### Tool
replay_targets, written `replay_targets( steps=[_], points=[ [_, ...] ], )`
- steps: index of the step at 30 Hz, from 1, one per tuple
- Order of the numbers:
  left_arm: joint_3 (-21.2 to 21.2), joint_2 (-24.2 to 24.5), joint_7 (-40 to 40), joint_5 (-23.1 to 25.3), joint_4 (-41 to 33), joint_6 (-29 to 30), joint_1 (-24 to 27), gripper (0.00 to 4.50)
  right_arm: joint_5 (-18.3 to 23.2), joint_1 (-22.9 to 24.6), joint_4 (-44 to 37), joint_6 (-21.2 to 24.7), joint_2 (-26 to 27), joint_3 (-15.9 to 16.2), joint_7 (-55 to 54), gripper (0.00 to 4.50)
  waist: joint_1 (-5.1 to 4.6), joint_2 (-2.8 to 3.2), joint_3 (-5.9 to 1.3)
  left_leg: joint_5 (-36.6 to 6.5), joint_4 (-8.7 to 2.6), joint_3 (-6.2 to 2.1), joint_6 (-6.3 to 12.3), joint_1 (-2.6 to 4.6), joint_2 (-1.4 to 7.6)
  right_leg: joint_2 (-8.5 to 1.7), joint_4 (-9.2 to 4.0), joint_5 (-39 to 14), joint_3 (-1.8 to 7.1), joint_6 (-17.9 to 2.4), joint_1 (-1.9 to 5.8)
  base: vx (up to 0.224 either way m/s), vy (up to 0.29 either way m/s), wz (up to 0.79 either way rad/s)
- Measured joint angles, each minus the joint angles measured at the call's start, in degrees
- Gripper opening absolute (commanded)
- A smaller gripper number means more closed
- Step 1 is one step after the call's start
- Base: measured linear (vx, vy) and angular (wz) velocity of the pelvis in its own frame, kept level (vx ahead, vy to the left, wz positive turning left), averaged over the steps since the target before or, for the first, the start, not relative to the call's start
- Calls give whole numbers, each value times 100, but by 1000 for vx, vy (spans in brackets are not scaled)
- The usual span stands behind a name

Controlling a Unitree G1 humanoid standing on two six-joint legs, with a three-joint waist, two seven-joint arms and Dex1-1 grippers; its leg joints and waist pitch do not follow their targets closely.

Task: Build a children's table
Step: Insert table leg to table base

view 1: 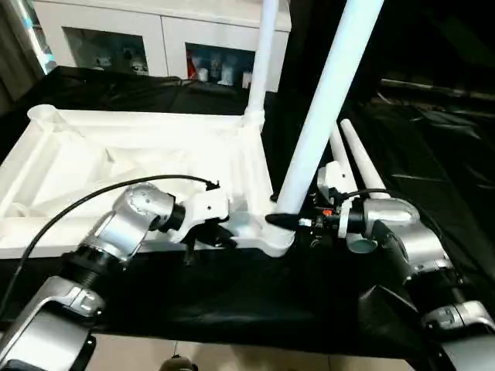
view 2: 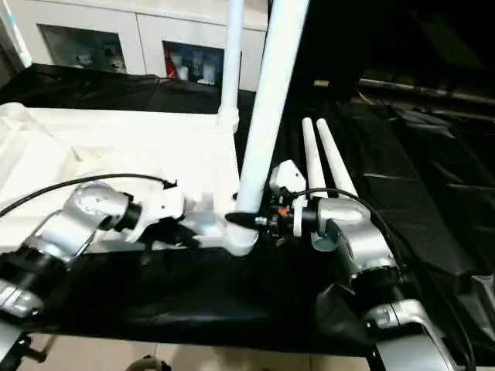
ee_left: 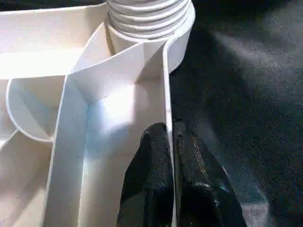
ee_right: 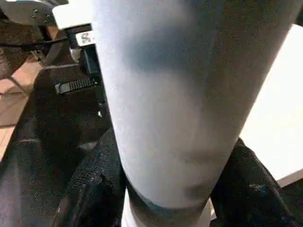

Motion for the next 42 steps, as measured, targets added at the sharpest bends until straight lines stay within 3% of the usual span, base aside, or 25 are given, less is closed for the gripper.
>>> replay_targets(
  steps=[17, 22, 24, 28, 32, 35, 36, 37, 38, 39, 40, 41, 42],
  points=[
    [-28, 202, -157, -7, -403, 125, 188, 0, -1, 4, 195, -352, 113, 50, 394, 188, -7, -32, -10, 0, -42, 3, -2, 23, -4, 0, -1, -42, 0, 23, 5, 0, 0, 0],
    [63, 103, 218, 59, -174, 442, 73, 0, -43, -235, 777, -596, 505, -94, -421, 188, -131, -26, 45, -1, -60, -6, -4, 105, -11, -2, -4, -43, -7, 20, 50, -11, 0, -1],
    [133, 6, 459, 98, -106, 634, 13, 0, -68, -346, 1000, -676, 665, -202, -944, 188, -168, -18, 76, -2, -72, -38, -4, 106, -10, -2, -65, -45, -49, 22, 50, -61, 9, -9],
    [309, -325, 1232, 231, -15, 1269, -156, 0, -127, -742, 1556, -690, 1079, -478, -2428, 187, -346, 65, 143, -1, -99, -167, -4, 56, -4, -13, -296, -53, -235, 18, 90, -48, 49, -20],
    [454, -728, 2084, 405, 1, 2010, -291, 0, -306, -1208, 2142, -646, 1573, -680, -3960, 187, -452, 71, 193, -2, -98, -167, -4, 83, -20, -40, -308, -54, -259, 16, 87, -13, 15, -5],
    [490, -967, 2539, 509, -64, 2341, -366, 0, -338, -1459, 2382, -647, 1799, -784, -4818, 187, -471, 155, 277, -3, -114, -219, -3, 97, 4, -121, -414, -67, -500, 17, 139, -21, 19, -12],
    [505, -1015, 2640, 536, -94, 2421, -369, 0, -338, -1536, 2454, -649, 1864, -810, -4994, 187, -464, 181, 299, -4, -135, -224, -4, 71, 20, -118, -375, -100, -522, 0, 154, -70, 19, -19],
    [528, -1128, 2817, 598, -137, 2565, -372, 0, -358, -1609, 2540, -653, 1990, -871, -5356, 187, -440, 174, 311, -3, -142, -195, -6, 64, 20, -120, -82, -313, -437, -103, 134, -55, -28, 9],
    [529, -1249, 2983, 655, -154, 2649, -372, 0, -403, -1635, 2553, -672, 2018, -909, -5569, 187, -370, 62, 293, -2, -148, -41, -7, 92, 19, -140, 255, -464, -227, -199, 143, -55, -28, 9],
    [546, -1294, 3062, 682, -221, 2691, -373, 0, -467, -1697, 2613, -673, 2051, -908, -5723, 187, -302, -112, 252, -12, -145, 80, -16, 134, -16, -185, 347, -462, -60, 68, 85, 80, -126, 22],
    [551, -1366, 3144, 685, -305, 2770, -368, 0, -501, -1785, 2707, -695, 2112, -917, -5952, 187, -211, -106, 272, -115, -64, 19, -2, 106, -49, -197, 336, -454, -57, 77, 37, 122, -118, -11],
    [549, -1424, 3179, 680, -341, 2847, -365, 0, -550, -1803, 2742, -743, 2144, -920, -6086, 187, -103, -57, 265, -190, -55, -60, 37, 82, -71, -196, 298, -454, -91, 77, 66, 122, -118, -11],
    [549, -1477, 3219, 674, -360, 2935, -365, 0, -602, -1817, 2786, -784, 2178, -927, -6212, 187, -56, 5, 251, -172, -120, -137, 17, 32, -75, -183, 264, -453, -156, 74, 84, 90, -35, -29]
  ],
)
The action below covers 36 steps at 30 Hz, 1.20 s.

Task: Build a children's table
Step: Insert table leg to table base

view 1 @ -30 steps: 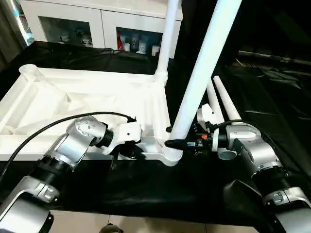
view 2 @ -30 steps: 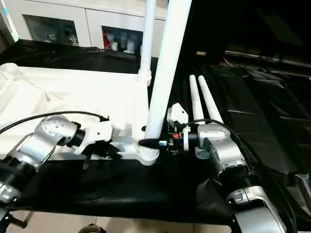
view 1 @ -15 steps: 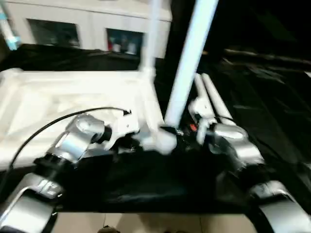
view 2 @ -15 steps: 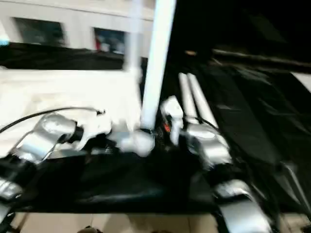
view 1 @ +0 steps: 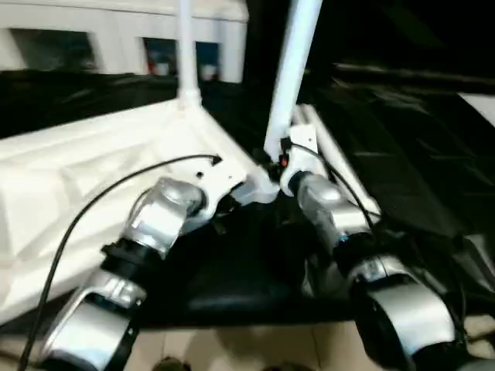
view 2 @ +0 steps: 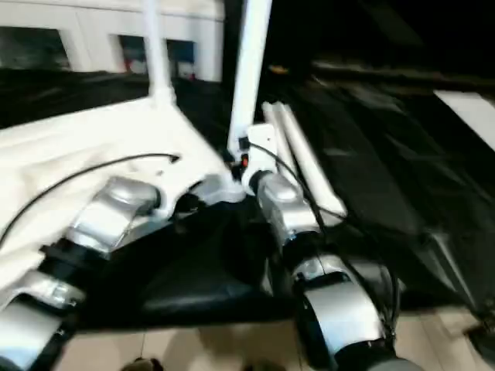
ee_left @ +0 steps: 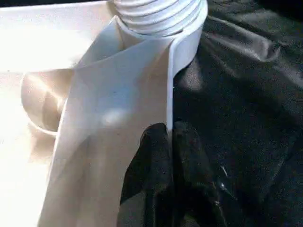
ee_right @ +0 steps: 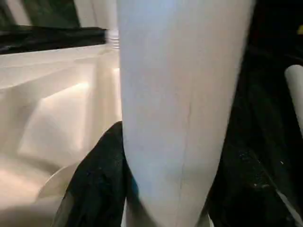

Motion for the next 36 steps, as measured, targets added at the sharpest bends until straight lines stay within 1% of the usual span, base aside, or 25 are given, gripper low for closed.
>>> replay_targets(
  steps=[1, 2, 3, 4, 5, 11, 14, 16, 19, 21, 22, 24, 27, 31, 32, 34, 36],
  points=[
    [2, -89, 101, -6, -7, 69, -1, 0, -87, -18, 50, -51, 17, -13, -108, 187, 12, 44, -38, 144, -30, -47, -114, -13, 41, 49, -38, 28, -36, -33, 3, 63, -9, -15],
    [3, -116, 150, -14, -21, 107, -4, 0, -120, -47, 104, -87, 34, -20, -176, 187, 0, 46, -50, 246, -33, -47, -132, -24, 63, 82, -43, 90, -23, -48, 0, 63, -9, -15],
    [4, -128, 180, -41, -23, 130, -6, 0, -130, -47, 126, -114, 46, -25, -228, 187, -14, 38, -55, 261, -17, -32, -151, -17, 73, 89, -44, 145, -6, -55, -4, 0, 0, 0],
    [4, -137, 203, -66, -20, 158, -6, 0, -148, -49, 154, -129, 60, -37, -275, 187, -34, 20, -66, 259, -26, -12, -150, -14, 75, 93, -48, 146, 15, -53, -4, 0, 0, 0],
    [4, -146, 222, -69, -20, 168, -6, 0, -169, -52, 166, -143, 68, -41, -309, 187, -45, 16, -69, 259, -31, -5, -150, -17, 75, 93, -58, 144, 21, -51, -3, 0, 0, 0],
    [48, -180, 268, -76, -47, 182, -7, 0, -246, -38, 226, -401, 89, -80, -312, 187, -72, -2, -85, 258, -109, 22, -148, -34, 74, 94, -203, 159, 19, -31, 9, 0, 0, 0],
    [37, -148, 296, -114, -57, 146, -5, 0, -230, 14, 233, -593, 102, -215, -84, 187, -79, -12, -90, 258, -118, 32, -147, -38, 75, 94, -234, 188, 20, -27, 8, 0, 0, 0],
    [24, -8, 276, -177, -65, -43, 45, 0, -96, 183, 26, -766, 75, -302, 361, 187, -83, -20, -89, 258, -119, 33, -146, -39, 78, 94, -236, 196, 19, -25, 4, 0, 0, 0],
    [43, 170, 191, -211, -84, -268, 103, 0, 92, 404, -256, -854, 50, -332, 978, 187, -123, -18, -88, 259, -120, 37, -146, -38, 86, 95, -237, 212, 15, -25, -2, 0, 0, 0],
    [43, 316, 54, -227, -90, -492, 153, 0, 165, 632, -537, -860, -48, -277, 1495, 187, -141, -19, -89, 259, -121, 40, -146, -38, 99, 105, -237, 214, 11, -24, -3, 0, 0, 0],
    [40, 438, -87, -236, -100, -677, 196, 0, 168, 750, -693, -862, -145, -192, 1880, 187, -150, -20, -89, 259, -122, 48, -146, -40, 107, 110, -236, 216, 10, -27, -3, 0, 0, 0],
    [41, 623, -314, -284, -142, -886, 256, 0, 184, 899, -861, -859, -311, -124, 2387, 187, -149, -21, -90, 259, -123, 56, -147, -43, 120, 120, -236, 219, 10, -32, -3, 0, 0, 0],
    [42, 853, -604, -371, -194, -1160, 312, 0, 271, 956, -983, -811, -478, -89, 2870, 187, -141, -21, -91, 260, -123, 62, -146, -35, 134, 139, -238, 221, 14, -67, -9, 54, -8, -1],
    [31, 1339, -1405, -644, -487, -1543, 551, 0, 280, 937, -1101, -702, -885, 26, 3564, 187, -137, -35, -101, 246, -114, 92, -73, -36, 141, 147, -243, 191, 17, -104, -9, 59, 2, -2],
    [15, 1442, -1578, -687, -547, -1633, 598, 0, 284, 938, -1141, -657, -979, 8, 3658, 187, -130, -40, -104, 240, -114, 98, -64, -36, 141, 147, -243, 187, 16, -111, -9, 58, 3, 1],
    [-29, 1577, -1865, -712, -584, -1804, 627, 0, 344, 913, -1147, -498, -1154, -116, 3802, 187, -73, -42, -105, 234, -110, 104, -54, -40, 140, 147, -243, 181, 25, -118, -9, 0, 0, 0],
    [-35, 1662, -2016, -730, -592, -1900, 653, 0, 399, 918, -1141, -376, -1191, -180, 3864, 187, -69, -42, -105, 233, -107, 106, -53, -39, 140, 146, -242, 181, 31, -118, -9, 0, 0, 0]
  ],
)
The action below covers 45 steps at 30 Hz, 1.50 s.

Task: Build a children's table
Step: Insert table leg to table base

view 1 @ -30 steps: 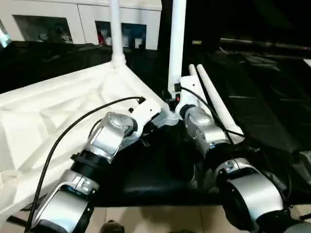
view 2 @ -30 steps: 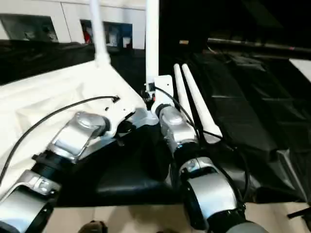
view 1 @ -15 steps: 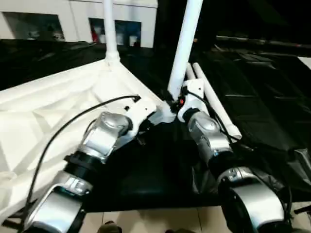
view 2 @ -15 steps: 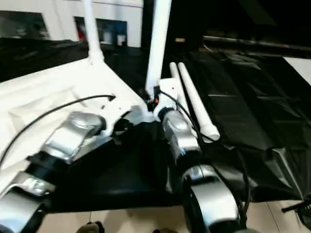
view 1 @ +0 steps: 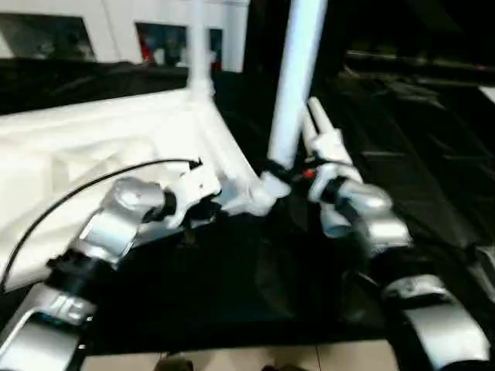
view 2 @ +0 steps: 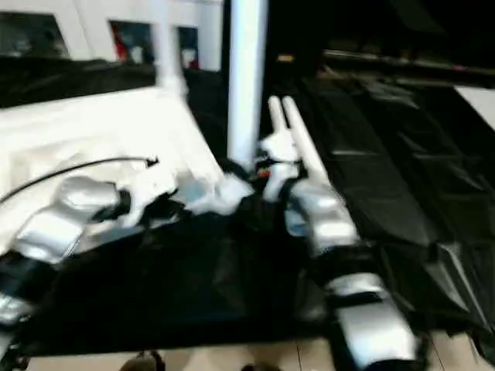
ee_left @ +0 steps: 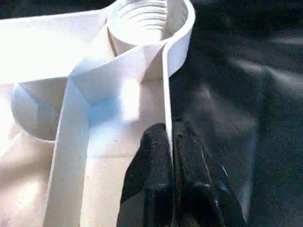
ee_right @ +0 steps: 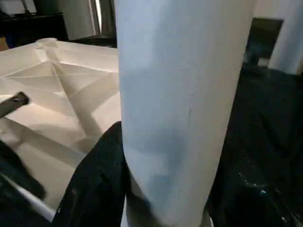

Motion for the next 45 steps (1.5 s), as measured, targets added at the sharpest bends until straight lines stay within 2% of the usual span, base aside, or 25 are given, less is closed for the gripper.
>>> replay_targets(
  steps=[5, 11, 17, 18, 20, 23, 24, 27, 28, 30, 33, 35, 37, 39, 42, 45],
  points=[
    [-64, 77, -204, -48, -22, -163, 44, 0, 39, 165, 277, 466, -81, -9, 258, 187, 15, 0, 4, 3, 33, 1, -2, -8, 5, -2, 17, 1, 2, 0, 1, 0, 0, 0],
    [-74, 95, -125, 54, 78, -391, 41, 0, 258, 249, 59, 1021, -88, -107, 559, 187, -3, 0, 5, 2, 81, 3, -2, -6, 21, 0, 56, 10, 6, 13, 1, 0, 0, 0],
    [-68, 95, -27, 89, 217, -562, 11, 0, 335, 280, -55, 1185, -84, -173, 626, 187, 2, 0, 5, -11, 115, 4, -39, -6, 45, 14, 101, 10, 8, 13, -6, 0, 0, 0],
    [-61, 92, -16, 95, 237, -565, 3, 28, 389, 280, -102, 1197, -87, -217, 627, 187, 4, 0, 5, -10, 120, 4, -41, -7, 47, 15, 109, 10, 8, 13, -9, 0, 0, 0],
    [-29, 89, -29, 76, 243, -543, 3, 57, 507, 276, -368, 1315, -102, -316, 641, 186, 0, 1, 6, -9, 131, 3, -43, -12, 57, 22, 118, 12, 10, 13, -15, 0, 0, 0],
    [214, -10, -186, -338, -20, -425, 2, 67, 810, 241, -896, 1516, -83, -438, 674, 186, 8, 2, 5, -9, 138, 2, -42, -13, 63, 26, 119, 13, 10, 11, -16, 0, 0, 0],
    [273, -45, -258, -501, -165, -361, -10, 92, 862, 219, -1041, 1559, -71, -432, 695, 186, 14, 3, 5, -9, 138, 2, -42, -14, 64, 27, 120, 12, 10, 11, -15, 0, 0, 0],
    [550, 10, -562, -1060, -629, 98, -27, 101, 935, 217, -1436, 1691, -90, -432, 729, 186, 35, 4, 4, -9, 139, 5, -41, -14, 65, 29, 120, 12, 10, 9, -15, 0, 0, 0],
    [650, 91, -689, -1244, -739, 306, -61, 120, 950, 240, -1539, 1727, -108, -431, 767, 186, 42, 4, 4, -9, 141, 5, -41, -15, 66, 30, 122, 12, 9, 9, -16, 0, 0, 0],
    [870, 112, -751, -1473, -714, 589, -261, 134, 997, 335, -1752, 1809, -161, -425, 812, 186, 73, 4, 4, -9, 151, 6, -42, -15, 67, 31, 127, 12, 9, 9, -15, 0, 0, 0],
    [1246, -285, 126, -1334, -97, 645, -1021, 144, 994, 434, -1921, 1888, -138, -378, 789, 186, 172, 6, 3, -10, 188, 3, -44, -19, 70, 29, 151, 14, 8, 9, -7, 0, 0, 0],
    [1440, -628, 1287, -1001, 591, 645, -1656, 144, 943, 434, -1925, 1899, -108, -259, 708, 186, 199, 7, 3, -9, 216, 5, -46, -21, 73, 22, 171, 17, 8, 11, -3, 0, 0, 0],
    [1550, -786, 2062, -830, 884, 681, -1977, 144, 846, 448, -1924, 1896, -72, -177, 664, 186, 195, 12, -1, -9, 227, -2, -45, -17, 74, 17, 172, 30, 17, 16, -1, 0, 0, 0],
    [1602, -995, 2394, -832, 898, 811, -2048, 144, 806, 466, -1916, 1895, -75, -183, 600, 186, 208, 13, -1, -9, 233, -2, -45, -20, 73, 15, 173, 36, 17, 21, -1, 0, 0, 0],
    [1544, -1408, 2455, -896, 691, 1067, -2039, 144, 799, 468, -1923, 1895, -46, -182, 541, 186, 253, 13, -1, -8, 241, -2, -45, -27, 74, 16, 177, 37, 16, 21, -4, 0, 0, 0],
    [1503, -1941, 2413, -1218, 193, 1302, -2046, 144, 784, 471, -1923, 1892, -32, -171, 466, 186, 324, 13, -1, -9, 245, 0, -43, -33, 75, 16, 180, 37, 15, 21, -8, 0, 0, 0]
  ],
)
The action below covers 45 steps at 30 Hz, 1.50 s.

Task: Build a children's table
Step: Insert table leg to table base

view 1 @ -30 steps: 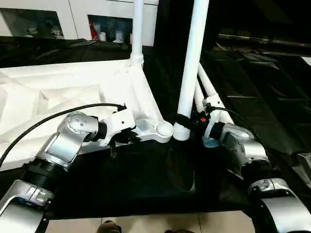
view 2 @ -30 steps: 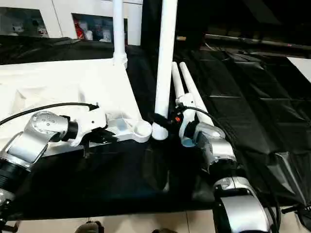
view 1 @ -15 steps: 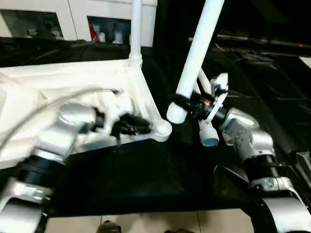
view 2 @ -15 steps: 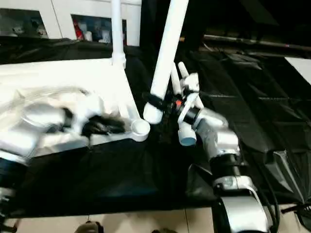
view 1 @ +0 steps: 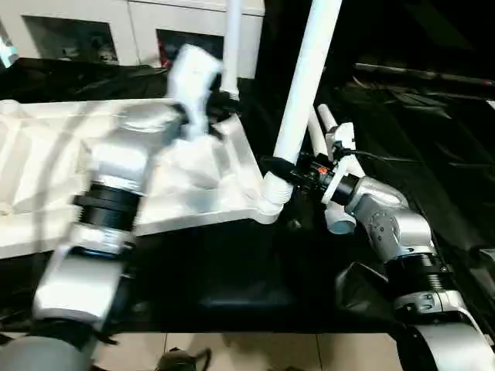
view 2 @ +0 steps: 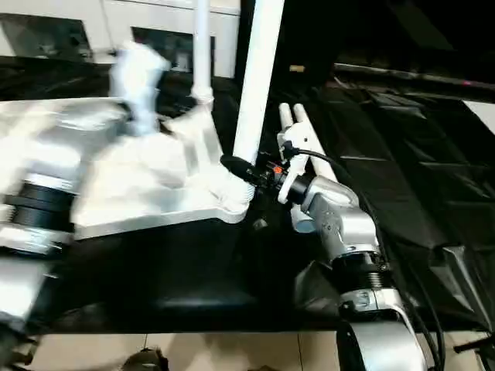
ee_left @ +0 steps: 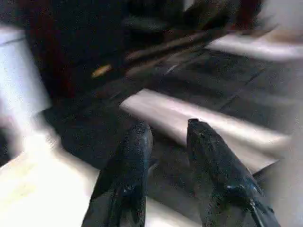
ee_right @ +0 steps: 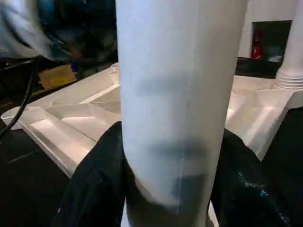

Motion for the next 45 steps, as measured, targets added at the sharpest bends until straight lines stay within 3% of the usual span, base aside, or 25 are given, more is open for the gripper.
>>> replay_targets(
  steps=[5, 31, 37, 41, 45],
  points=[
    [-29, -102, -44, -355, -447, 240, -3, 144, -12, 8, -2, -104, -16, -14, -32, 186, -20, 7, -4, 1, 15, 0, -1, 8, 4, 2, 22, 0, 0, 0, 0, 0, 0, 0],
    [-72, -271, -56, -575, -933, 388, 171, 144, -61, 51, 18, -339, 121, 17, -166, 186, 5, 51, -7, 0, 53, -6, 0, -8, 6, 5, 25, 19, 0, 0, 1, 0, 0, 0],
    [228, -172, 403, -532, -853, 161, 144, 144, -192, 54, 14, -338, 117, 11, -533, 186, 1, 53, -7, 0, 53, -8, 0, -8, 6, 6, 26, 19, 0, 0, 1, 0, 0, 0],
    [661, 163, 942, -342, -927, 33, 251, 144, -594, 181, -38, -339, -20, -52, -1349, 186, -10, 54, -8, 0, 52, -10, -1, -6, 7, 8, 25, 20, 0, 1, 1, 0, 0, 0],
    [967, 341, 1500, -48, -1575, 113, 886, 144, -922, 339, -416, -178, -56, -338, -2413, 186, -8, 59, -6, -1, 50, -11, -1, -10, 7, 7, 19, 19, 0, 1, 1, 0, 0, 0]
  ],
)
